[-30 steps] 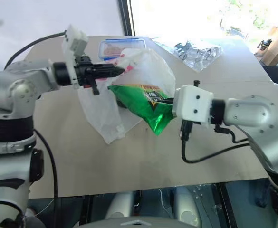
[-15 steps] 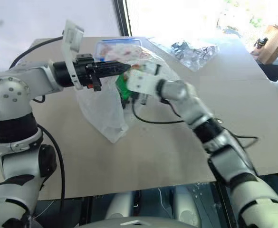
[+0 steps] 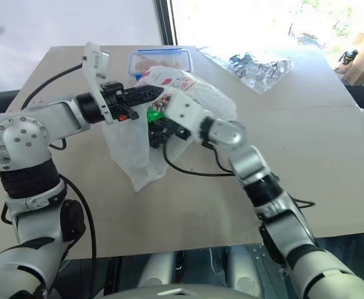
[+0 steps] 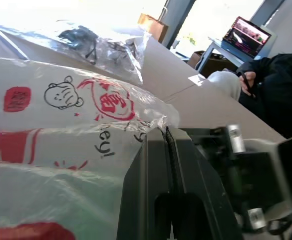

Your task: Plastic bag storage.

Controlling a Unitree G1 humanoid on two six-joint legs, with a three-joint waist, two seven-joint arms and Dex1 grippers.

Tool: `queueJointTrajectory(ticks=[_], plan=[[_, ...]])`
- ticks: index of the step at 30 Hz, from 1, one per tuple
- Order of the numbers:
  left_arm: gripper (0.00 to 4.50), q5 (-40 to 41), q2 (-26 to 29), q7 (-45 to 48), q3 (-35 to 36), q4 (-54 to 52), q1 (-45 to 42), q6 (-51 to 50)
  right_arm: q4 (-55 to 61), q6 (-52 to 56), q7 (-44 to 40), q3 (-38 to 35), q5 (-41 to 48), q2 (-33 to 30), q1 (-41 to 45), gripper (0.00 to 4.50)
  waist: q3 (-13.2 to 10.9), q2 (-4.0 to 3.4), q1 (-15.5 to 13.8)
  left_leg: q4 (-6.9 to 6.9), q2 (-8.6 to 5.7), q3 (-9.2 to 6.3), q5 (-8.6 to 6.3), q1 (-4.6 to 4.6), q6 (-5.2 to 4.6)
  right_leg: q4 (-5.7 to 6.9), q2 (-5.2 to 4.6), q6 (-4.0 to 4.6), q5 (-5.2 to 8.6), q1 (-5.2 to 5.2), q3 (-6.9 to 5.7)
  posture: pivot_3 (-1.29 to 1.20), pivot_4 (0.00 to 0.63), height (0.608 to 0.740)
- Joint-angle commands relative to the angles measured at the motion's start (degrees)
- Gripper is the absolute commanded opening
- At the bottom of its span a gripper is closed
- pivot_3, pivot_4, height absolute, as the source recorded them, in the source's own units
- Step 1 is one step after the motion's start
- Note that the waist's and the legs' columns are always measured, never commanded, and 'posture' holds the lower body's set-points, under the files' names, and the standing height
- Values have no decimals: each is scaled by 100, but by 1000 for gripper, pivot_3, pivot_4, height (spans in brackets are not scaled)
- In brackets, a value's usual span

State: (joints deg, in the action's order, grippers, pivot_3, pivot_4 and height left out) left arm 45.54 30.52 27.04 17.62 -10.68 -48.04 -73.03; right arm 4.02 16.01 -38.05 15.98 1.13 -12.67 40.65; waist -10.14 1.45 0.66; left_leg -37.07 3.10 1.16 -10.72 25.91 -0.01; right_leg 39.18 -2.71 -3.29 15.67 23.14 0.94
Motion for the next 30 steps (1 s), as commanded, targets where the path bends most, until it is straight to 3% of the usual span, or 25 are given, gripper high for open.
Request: queueJointTrajectory(ticks=[1, 5, 8, 12, 16, 19, 20, 22, 25, 26, 27, 28, 29, 30], plan=[[0, -78, -73, -224, 57, -50, -62, 279, 1323, 640, 66, -420, 180, -313, -172, 4443, 0, 0, 6, 1, -1, 1, -11, -4, -18, 2, 0, 0, 0, 0, 1, 0, 150, 740], [0, 6, -129, -217, 84, -48, -55, 347, 2375, 1838, 168, -880, 445, -755, -462, 4443, 0, 0, 14, 0, 1, 3, -13, -19, -22, 26, 5, 1, 2, 0, 8, 0, 150, 740], [0, 114, -89, -135, 142, -85, -3, 353, 2317, 2189, 488, -1031, 36, -1233, -514, 4443, 0, 0, 6, -8, 0, 7, -13, -18, -23, 28, 4, 1, 2, 0, 10, 0, 150, 740], [0, 1, 35, -131, 19, -175, 16, 463, 1190, 2061, 893, -785, -359, -1292, -311, 4443, 2, 3, 26, -14, -1, 12, -13, -23, -24, 28, 5, 1, 1, -3, 17, 0, 150, 740], [0, 202, 113, -133, 99, -442, 55, 329, -1156, 1264, 1071, -864, -154, -552, 373, 4443, 1, 2, 78, -12, 1, 15, -13, -24, -24, 35, 10, 2, 1, 2, 24, 0, 150, 740], [0, 111, 390, 0, -107, -692, 257, 406, -2291, 633, 1076, -985, -145, -386, 840, 3264, -2, 0, 118, -8, 0, 15, -13, -18, -24, 32, 8, 2, 1, 6, 25, 0, 150, 740], [0, 159, 404, -13, -95, -741, 287, 380, -2538, 473, 1064, -1013, -141, -381, 946, 2613, -2, -1, 118, -5, 0, 15, -13, -15, -23, 26, 8, 2, 1, 6, 25, 0, 150, 740], [0, 146, 464, -44, -88, -810, 341, 440, -2763, 331, 941, -1092, -23, -381, 1059, 1808, -2, -1, 97, 1, -2, 15, -12, -12, -22, 16, 4, 1, 1, 6, 23, 0, 150, 740], [0, -40, 382, -39, -32, -949, 522, 984, -2755, 285, 803, -1185, 115, -392, 1054, 145, -2, -1, 86, 3, -1, 12, -9, -2, -18, -4, 3, 1, 1, 5, 17, 0, 150, 740], [0, -385, 529, 116, -214, -1122, 715, 1496, -2680, 334, 758, -1215, 173, -391, 1027, 63, -2, -1, 88, 6, -1, 13, -8, -2, -16, -9, 3, 1, 0, 5, 17, 0, 150, 740], [0, -80, 747, 511, -219, -1185, 844, 1286, -2576, 410, 715, -1245, 237, -388, 996, 63, -2, -1, 96, 12, -1, 16, -5, -4, -10, -12, 2, 1, 0, 5, 20, 0, 150, 740], [0, 563, 732, 703, 86, -1169, 852, 1010, -2474, 483, 695, -1273, 303, -384, 968, 63, -3, -1, 113, 20, -1, 18, -1, -7, -4, -17, 2, 1, 0, 5, 22, 0, 150, 740], [550, 1319, 695, 756, 441, -1100, 802, 717, -2369, 553, 681, -1298, 364, -383, 935, 0, -3, -2, 118, 28, 0, 19, 1, -7, 0, -20, 3, 1, 0, 6, 22, 0, 150, 740], [772, 1963, 691, 741, 745, -1048, 777, 479, -2254, 638, 656, -1313, 422, -378, 895, 0, -4, -1, 118, 33, 2, 16, 1, -5, 0, -22, 3, 1, 0, 10, 18, 0, 150, 740]])
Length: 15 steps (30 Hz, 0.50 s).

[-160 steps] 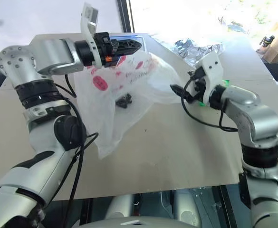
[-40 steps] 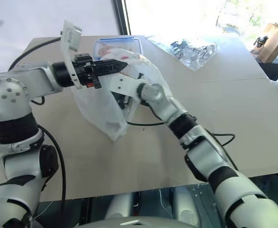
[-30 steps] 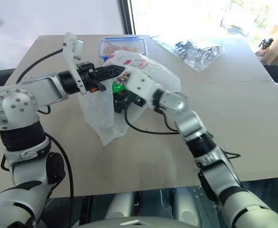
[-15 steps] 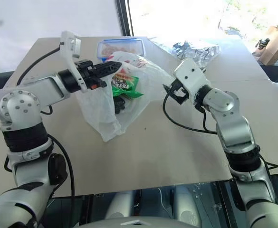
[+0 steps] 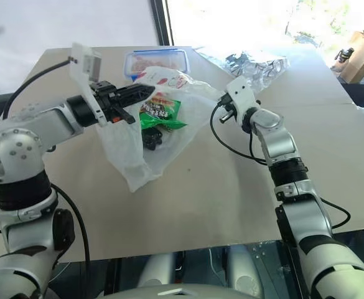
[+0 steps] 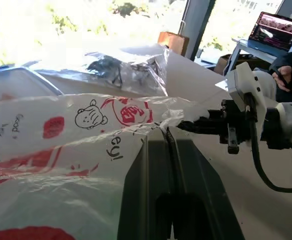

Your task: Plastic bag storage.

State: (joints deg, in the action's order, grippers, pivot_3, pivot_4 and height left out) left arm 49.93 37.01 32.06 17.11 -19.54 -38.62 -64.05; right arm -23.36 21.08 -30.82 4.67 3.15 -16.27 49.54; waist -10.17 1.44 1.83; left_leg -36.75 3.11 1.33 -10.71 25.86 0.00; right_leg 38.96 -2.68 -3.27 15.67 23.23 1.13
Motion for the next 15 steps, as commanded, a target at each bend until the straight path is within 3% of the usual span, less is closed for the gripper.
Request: queueJointTrajectory(ticks=[1, 3, 5, 7, 9, 15], plan=[[1276, 2048, 86, 125, 1010, -154, -123, -534, 591, 195, -105, -178, 261, -17, -37, 0, 0, 1, 3, 0, 3, -5, 0, 6, 0, -2, 0, 0, 0, 2, -5, 0, 150, 740], [1885, 3353, 486, -278, 1393, -61, 374, -810, 757, 273, -183, -127, 316, -7, -105, 0, 0, 1, 45, 0, 4, -8, -1, 5, -1, -2, -1, 0, 0, 3, -2, 0, 150, 740], [2821, 4570, 1172, -331, 1779, -6, 1291, -1083, 840, 323, -188, -112, 350, 27, -133, 0, 1, -1, 112, 6, 8, -14, -8, -8, -13, -2, -3, 0, 0, 4, 19, 0, 150, 740], [3571, 5382, 1844, -126, 2117, 44, 2267, -1316, 892, 367, -167, -111, 365, 53, -144, 0, -1, -3, 149, 20, 11, -2, -14, -19, -22, -3, -3, -1, 0, 6, 36, 0, 150, 740], [4455, 5428, 2190, 151, 2490, -76, 3108, -1532, 988, 412, -162, -106, 397, 77, -186, 0, -3, -2, 127, 24, 10, -8, -15, -14, -24, -2, -6, 0, 1, 13, 25, 0, 150, 740], [4455, 4140, 2148, 894, 2919, -1236, 4786, -1319, 1417, 631, -285, 31, 492, 132, -450, 0, -3, -6, -3, 24, 2, 6, -14, -15, -23, -2, -10, 4, 1, 11, 13, 0, 150, 740]])
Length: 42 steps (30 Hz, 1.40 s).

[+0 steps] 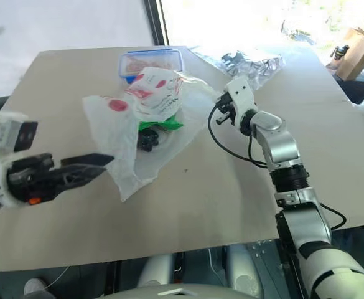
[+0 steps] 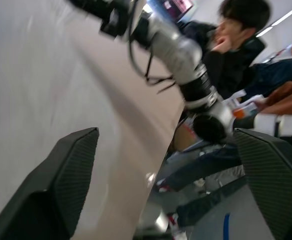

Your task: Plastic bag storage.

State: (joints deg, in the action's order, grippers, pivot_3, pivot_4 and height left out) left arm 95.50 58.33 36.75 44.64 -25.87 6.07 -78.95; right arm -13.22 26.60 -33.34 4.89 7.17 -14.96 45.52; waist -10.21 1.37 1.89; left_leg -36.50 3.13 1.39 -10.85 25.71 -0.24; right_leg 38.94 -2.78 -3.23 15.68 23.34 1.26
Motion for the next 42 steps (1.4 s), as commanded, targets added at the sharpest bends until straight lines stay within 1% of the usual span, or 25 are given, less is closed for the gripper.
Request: queueJointTrajectory(ticks=[1, 5, 7, 11, 13, 14, 15, 16, 17, 20, 23, 25, 26, 29, 30, 31, 32, 33, 34, 35, 37, 39, 41, 42], plan=[[4455, -770, -8, 621, 85, -846, 522, 349, 457, 123, -25, 11, 105, 12, -70, 0, 0, 1, -13, 0, 0, 5, 0, -1, 1, 0, 0, 1, 0, -3, -1, 0, 150, 740], [4455, -1524, -200, 591, -338, -1027, 618, 977, 552, 208, 9, 8, 116, 3, -106, 0, 2, -4, -16, 2, 0, 6, 3, -3, 6, 1, 4, 7, -2, -2, -3, 0, 150, 740], [4455, -2218, -531, 88, -1211, -1170, 134, 1467, 595, 247, 32, -17, 120, -22, -100, 0, 6, -14, -34, 2, 2, 6, 3, -3, 6, 0, 8, 9, -3, -2, -2, 0, 150, 740], [4455, -3055, -1031, -498, -2363, -1145, -605, 1945, 729, 349, 66, -28, 147, -53, -133, 0, 9, -12, -90, 0, -2, 10, 3, 0, 5, -1, 9, 7, -5, -2, 4, 0, 150, 740], [4455, -3067, -1247, -594, -2668, -1102, -875, 2012, 796, 409, 66, -14, 147, -79, -153, 0, 8, -12, -96, 1, -2, 12, 3, 0, 5, -1, 11, 6, -5, -1, 7, 0, 150, 740], [4455, -2920, -1429, -670, -2751, -1001, -1016, 2019, 826, 437, 68, -10, 146, -92, -165, 0, 8, -12, -99, 2, 0, 13, 3, 0, 5, -1, 12, 6, -5, 0, 8, 0, 150, 740], [3960, -2671, -1663, -833, -2777, -873, -1159, 2020, 848, 461, 69, -8, 145, -107, -171, 0, 8, -12, -96, 2, 0, 13, 3, 1, 5, -2, 13, 6, -5, 0, 7, 0, 150, 740], [3784, -2405, -1876, -1016, -2750, -745, -1264, 2043, 860, 483, 79, -13, 144, -116, -174, 0, 9, -13, -97, 2, 2, 12, 3, 1, 5, -1, 13, 6, -5, 1, 7, 0, 150, 740], [3465, -2167, -2019, -1161, -2705, -662, -1310, 2054, 881, 504, 87, -16, 146, -128, -183, 0, 9, -13, -102, 3, 2, 13, 3, 0, 5, -2, 13, 6, -5, 0, 8, 0, 150, 740], [1922, -1770, -2155, -1371, -2620, -582, -1281, 2044, 864, 534, 101, -46, 156, -169, -175, 0, 9, -10, -86, -1, 3, 11, 3, 1, 4, 0, 13, 5, -5, 0, 8, 0, 150, 740], [552, -1442, -2245, -1654, -2602, -526, -1293, 2145, 802, 536, 118, -94, 170, -217, -149, 0, 9, -10, -101, -1, 3, 10, 3, 2, 4, 0, 13, 5, -5, 0, 6, 0, 150, 740], [50, -1229, -2309, -1832, -2589, -500, -1323, 2248, 790, 555, 130, -144, 216, -229, -117, 0, 9, -10, -105, -2, 2, 10, 3, 2, 4, 0, 13, 5, -5, -1, 6, 0, 150, 740], [50, -1019, -2327, -1954, -2556, -471, -1344, 2302, 791, 568, 132, -168, 242, -236, -97, 0, 9, -10, -106, -3, 1, 10, 3, 2, 3, 0, 12, 5, -5, -1, 6, 0, 150, 740], [50, 494, -2128, -2471, -2234, -202, -1570, 2647, 908, 710, 69, -482, 600, -230, 77, 0, 9, -10, -112, -4, 3, 5, 3, 3, 3, 1, 12, 5, -5, -1, 3, 0, 150, 740], [50, 1114, -2042, -2666, -2096, -42, -1815, 2832, 986, 826, 26, -673, 833, -219, 202, 0, 8, -9, -115, -5, 3, 1, 3, 3, 3, 2, 12, 5, -5, -1, 1, 0, 150, 740], [50, 1484, -1997, -2755, -1914, 171, -2220, 2955, 1071, 997, -4, -950, 1182, -195, 403, 0, 4, -10, -118, -6, 4, -3, 3, 4, 3, 4, 12, 5, -5, -2, -2, 0, 150, 740], [50, 1684, -1977, -2836, -1727, 426, -2694, 3029, 1145, 1179, -24, -1240, 1554, -186, 635, 0, -6, -14, -136, -11, 4, -7, 4, 7, 3, 9, 13, 6, -5, -2, -6, 0, 150, 740], [50, 1750, -1983, -2951, -1523, 779, -3311, 3063, 1190, 1366, -37, -1534, 1926, -223, 926, 0, -6, -13, -136, -24, 4, -14, 4, 18, 3, 14, 15, 7, -6, -1, -19, 0, 150, 740], [50, 1750, -1872, -3069, -1405, 1133, -3845, 3110, 1197, 1522, -39, -1784, 2233, -284, 1213, 0, -6, -14, -139, -32, 5, -19, 4, 23, 3, 10, 19, 10, -9, -2, -23, 0, 150, 740], [50, 1750, -1675, -3185, -1323, 1584, -4363, 3235, 1159, 1702, 3, -2042, 2544, -357, 1562, 0, -10, -9, -147, -34, 2, -17, 4, 21, 2, 8, 18, 9, -9, -8, -23, 0, 150, 740], [50, 1699, -1305, -3301, -1273, 2419, -5127, 3357, 1019, 1921, 126, -2372, 2911, -508, 2163, 0, -14, -9, -153, -45, 2, -27, 4, 33, 2, 5, 21, 8, -10, -5, -34, 0, 150, 740], [50, 1167, -998, -3088, -1468, 3287, -5851, 3329, 756, 1980, 281, -2629, 3143, -742, 2873, 0, -10, -8, -154, -30, 1, -16, 3, 27, 1, -9, 20, 7, -9, -6, -25, 0, 150, 740], [50, 525, -946, -2870, -1828, 3809, -6384, 3278, 626, 2071, 371, -2797, 3306, -1024, 3356, 0, -12, -7, -204, -18, -4, -14, 2, 32, 0, -19, 16, 2, -3, -4, -29, 0, 150, 740], [50, 295, -970, -2793, -1939, 3955, -6543, 3238, 599, 2124, 402, -2840, 3374, -1122, 3468, 0, -11, -7, -232, -15, -4, -14, 2, 36, 1, -24, 16, 2, -3, -1, -33, 0, 150, 740]])
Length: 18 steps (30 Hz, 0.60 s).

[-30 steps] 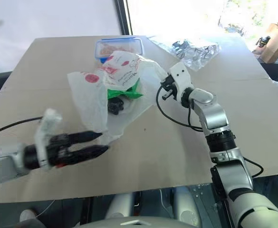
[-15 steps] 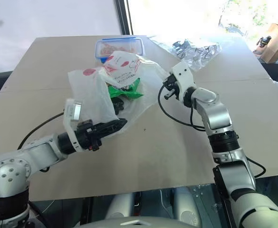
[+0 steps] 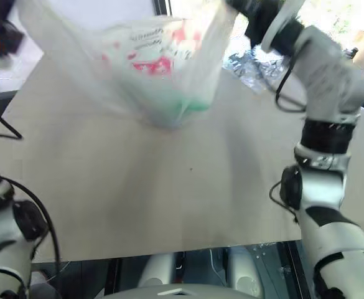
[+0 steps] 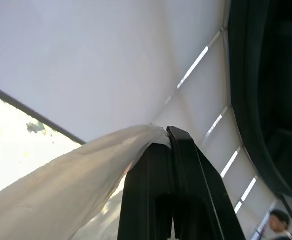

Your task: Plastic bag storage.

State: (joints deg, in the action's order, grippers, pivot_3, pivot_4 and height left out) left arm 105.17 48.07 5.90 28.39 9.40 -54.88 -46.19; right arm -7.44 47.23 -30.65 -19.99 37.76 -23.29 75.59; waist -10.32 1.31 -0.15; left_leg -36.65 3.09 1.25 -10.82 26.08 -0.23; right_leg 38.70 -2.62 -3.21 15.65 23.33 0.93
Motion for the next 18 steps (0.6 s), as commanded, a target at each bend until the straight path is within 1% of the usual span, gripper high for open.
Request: queueJointTrajectory(ticks=[1, 4, 6, 10, 12, 14, 17, 18], plan=[[50, -847, -31, 339, -394, 537, -589, -56, 51, 122, 166, -394, 375, -410, 523, 0, 0, 0, -52, 6, 0, 2, 0, 4, 0, -9, 0, 0, 0, 4, 2, 0, 150, 740], [50, -1092, -392, 449, -491, 742, -973, -141, 275, 348, 302, -510, 541, -836, 585, 0, 1, 2, -76, 10, 0, 6, 9, 13, 15, -18, -5, 0, -1, 7, 3, 0, 150, 740], [50, -1308, -589, 458, -514, 849, -1155, -142, 470, 498, 388, -531, 609, -1103, 507, 0, 0, 2, -60, 5, 0, 6, 14, 38, 23, -15, -6, -1, -2, 30, 4, 0, 150, 740], [50, -1362, -917, 490, -427, 922, -1332, -352, 953, 917, 503, -609, 731, -1683, 46, 0, 0, 1, -15, 8, 1, 6, 15, 53, 26, -9, -5, 0, -1, 51, 5, 0, 150, 740], [50, -1175, -1021, 494, -286, 762, -1244, -474, 1232, 1072, 537, -662, 820, -1865, -292, 0, 0, 1, 11, 12, 1, 8, 16, 52, 26, -10, -6, 0, -1, 52, 9, 0, 150, 740], [50, -929, -1111, 510, -84, 435, -996, -551, 1641, 1332, 573, -818, 1134, -1948, -718, 0, 0, 1, 73, 9, 2, 10, 16, 52, 26, -9, -6, 0, -1, 52, 12, 0, 150, 740], [50, -559, -1239, 278, 142, -118, -436, -602, 2344, 1606, 601, -821, 1313, -2137, -1514, 0, 0, -1, 107, 9, 5, 12, 16, 48, 27, 2, -10, 0, -1, 51, 16, 0, 150, 740], [50, -595, -1230, 310, 140, -481, 1, -675, 2655, 1705, 681, -784, 1315, -2160, -1954, 0, 1, -1, 113, 10, 6, 15, 16, 47, 27, 4, -10, 0, -1, 54, 20, 0, 150, 740]])
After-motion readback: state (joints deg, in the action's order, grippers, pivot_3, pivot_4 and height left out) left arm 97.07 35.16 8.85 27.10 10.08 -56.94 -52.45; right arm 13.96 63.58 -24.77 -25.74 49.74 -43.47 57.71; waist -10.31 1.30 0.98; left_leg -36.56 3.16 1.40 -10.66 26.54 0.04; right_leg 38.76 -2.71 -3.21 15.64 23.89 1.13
